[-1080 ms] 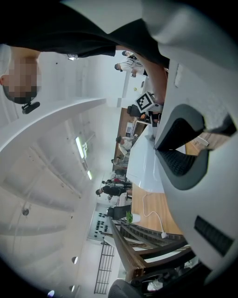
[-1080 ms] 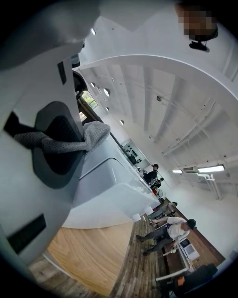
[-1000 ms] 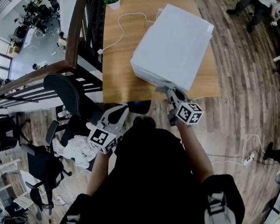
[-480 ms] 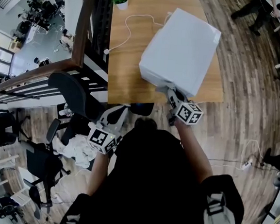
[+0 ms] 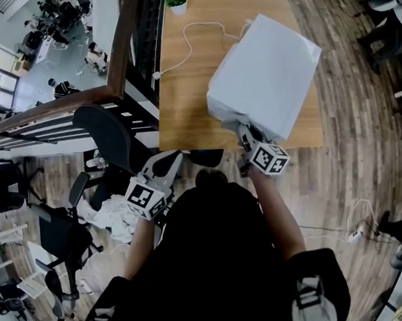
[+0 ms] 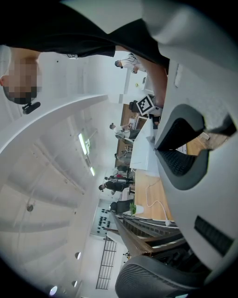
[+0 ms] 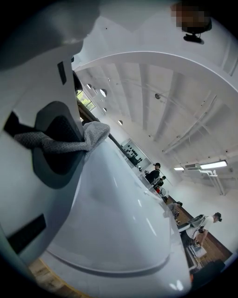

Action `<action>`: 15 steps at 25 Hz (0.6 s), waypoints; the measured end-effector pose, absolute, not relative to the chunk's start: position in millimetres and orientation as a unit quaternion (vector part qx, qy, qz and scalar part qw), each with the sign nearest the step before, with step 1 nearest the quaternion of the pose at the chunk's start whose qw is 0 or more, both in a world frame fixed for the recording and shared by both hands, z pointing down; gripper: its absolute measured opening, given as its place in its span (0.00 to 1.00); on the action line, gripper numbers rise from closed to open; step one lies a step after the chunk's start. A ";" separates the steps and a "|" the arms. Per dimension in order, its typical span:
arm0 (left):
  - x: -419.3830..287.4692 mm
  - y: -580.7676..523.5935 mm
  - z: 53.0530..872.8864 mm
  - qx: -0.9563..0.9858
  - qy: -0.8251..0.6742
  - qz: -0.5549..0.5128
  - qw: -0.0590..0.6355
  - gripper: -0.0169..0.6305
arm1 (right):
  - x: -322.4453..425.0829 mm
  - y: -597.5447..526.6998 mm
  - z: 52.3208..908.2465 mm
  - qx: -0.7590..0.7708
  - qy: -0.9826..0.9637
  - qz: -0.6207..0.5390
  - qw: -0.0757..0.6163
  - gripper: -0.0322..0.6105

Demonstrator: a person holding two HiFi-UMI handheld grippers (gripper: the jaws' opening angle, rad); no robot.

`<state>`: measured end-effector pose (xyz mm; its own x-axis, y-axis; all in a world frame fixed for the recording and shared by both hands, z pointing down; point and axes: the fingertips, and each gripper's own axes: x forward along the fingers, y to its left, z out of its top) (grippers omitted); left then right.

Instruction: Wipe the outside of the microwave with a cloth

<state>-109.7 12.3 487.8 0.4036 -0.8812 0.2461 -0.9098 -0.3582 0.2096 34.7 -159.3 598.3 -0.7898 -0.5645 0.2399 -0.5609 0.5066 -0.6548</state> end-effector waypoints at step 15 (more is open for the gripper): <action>-115.6 8.2 496.6 0.847 -0.505 0.043 0.160 0.03 | -14.5 -165.6 616.1 -0.328 0.849 -0.414 -0.002 0.07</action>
